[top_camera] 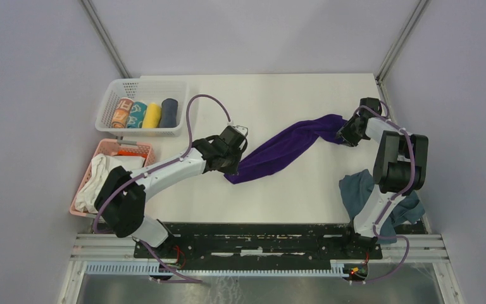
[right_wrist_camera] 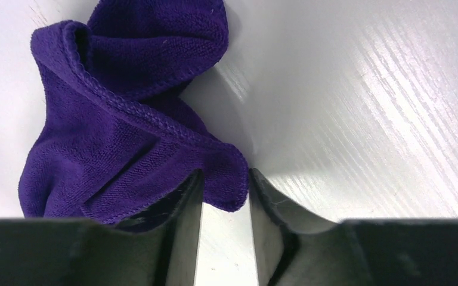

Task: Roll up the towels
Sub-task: Flatten out the towel at the center of the board.

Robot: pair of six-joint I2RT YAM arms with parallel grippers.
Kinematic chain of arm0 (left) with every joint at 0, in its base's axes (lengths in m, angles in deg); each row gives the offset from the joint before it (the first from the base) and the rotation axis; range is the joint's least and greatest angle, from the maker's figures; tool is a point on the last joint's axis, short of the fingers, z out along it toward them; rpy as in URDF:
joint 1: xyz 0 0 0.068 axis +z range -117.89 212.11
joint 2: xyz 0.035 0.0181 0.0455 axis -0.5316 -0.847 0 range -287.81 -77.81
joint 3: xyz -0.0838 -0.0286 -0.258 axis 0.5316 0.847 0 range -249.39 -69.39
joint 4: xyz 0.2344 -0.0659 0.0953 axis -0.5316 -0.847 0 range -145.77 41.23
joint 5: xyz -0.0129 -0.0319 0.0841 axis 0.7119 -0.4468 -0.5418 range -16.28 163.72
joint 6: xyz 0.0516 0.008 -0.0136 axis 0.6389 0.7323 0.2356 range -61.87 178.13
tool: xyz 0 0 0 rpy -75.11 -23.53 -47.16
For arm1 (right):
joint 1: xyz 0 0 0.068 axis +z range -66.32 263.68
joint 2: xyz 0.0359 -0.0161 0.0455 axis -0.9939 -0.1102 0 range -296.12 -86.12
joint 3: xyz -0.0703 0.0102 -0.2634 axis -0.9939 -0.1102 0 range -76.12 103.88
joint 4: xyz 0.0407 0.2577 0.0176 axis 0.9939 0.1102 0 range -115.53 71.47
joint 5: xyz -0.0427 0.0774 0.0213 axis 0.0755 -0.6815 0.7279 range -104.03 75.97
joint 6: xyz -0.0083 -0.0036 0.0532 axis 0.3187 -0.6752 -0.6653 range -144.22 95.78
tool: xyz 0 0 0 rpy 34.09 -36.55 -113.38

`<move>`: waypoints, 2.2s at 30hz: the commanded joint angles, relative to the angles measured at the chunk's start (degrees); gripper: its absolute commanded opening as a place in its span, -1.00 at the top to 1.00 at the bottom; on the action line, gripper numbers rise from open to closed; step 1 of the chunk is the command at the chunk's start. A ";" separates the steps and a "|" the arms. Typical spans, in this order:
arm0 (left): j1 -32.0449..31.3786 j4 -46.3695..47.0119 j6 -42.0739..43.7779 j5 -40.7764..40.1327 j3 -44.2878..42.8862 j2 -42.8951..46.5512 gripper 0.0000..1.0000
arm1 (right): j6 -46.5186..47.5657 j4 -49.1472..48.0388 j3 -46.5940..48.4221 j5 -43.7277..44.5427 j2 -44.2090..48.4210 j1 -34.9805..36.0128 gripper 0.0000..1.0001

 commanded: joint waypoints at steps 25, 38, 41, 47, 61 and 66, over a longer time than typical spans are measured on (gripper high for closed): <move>13.60 -7.69 11.96 -13.00 -19.91 13.18 0.95 | 4.56 15.67 15.92 0.54 26.58 -6.68 1.00; 13.62 -15.77 14.25 -8.76 -18.87 37.35 0.95 | 9.72 26.27 17.75 -0.96 48.77 -8.30 1.00; 13.61 -17.90 13.99 -6.53 -18.49 39.43 0.95 | 9.77 27.10 17.81 -3.15 49.29 -8.30 1.00; 13.62 -17.57 11.54 -9.38 -14.51 35.45 0.95 | 8.32 22.80 14.52 -6.60 45.06 -8.26 0.99; 21.69 -3.76 13.95 -10.00 -23.32 -10.99 0.95 | 6.66 6.54 24.91 -11.35 -0.07 -6.42 0.99; 24.49 -3.90 17.07 -10.31 -35.70 -25.64 0.95 | 6.54 4.24 35.23 -12.56 -13.95 -5.93 0.99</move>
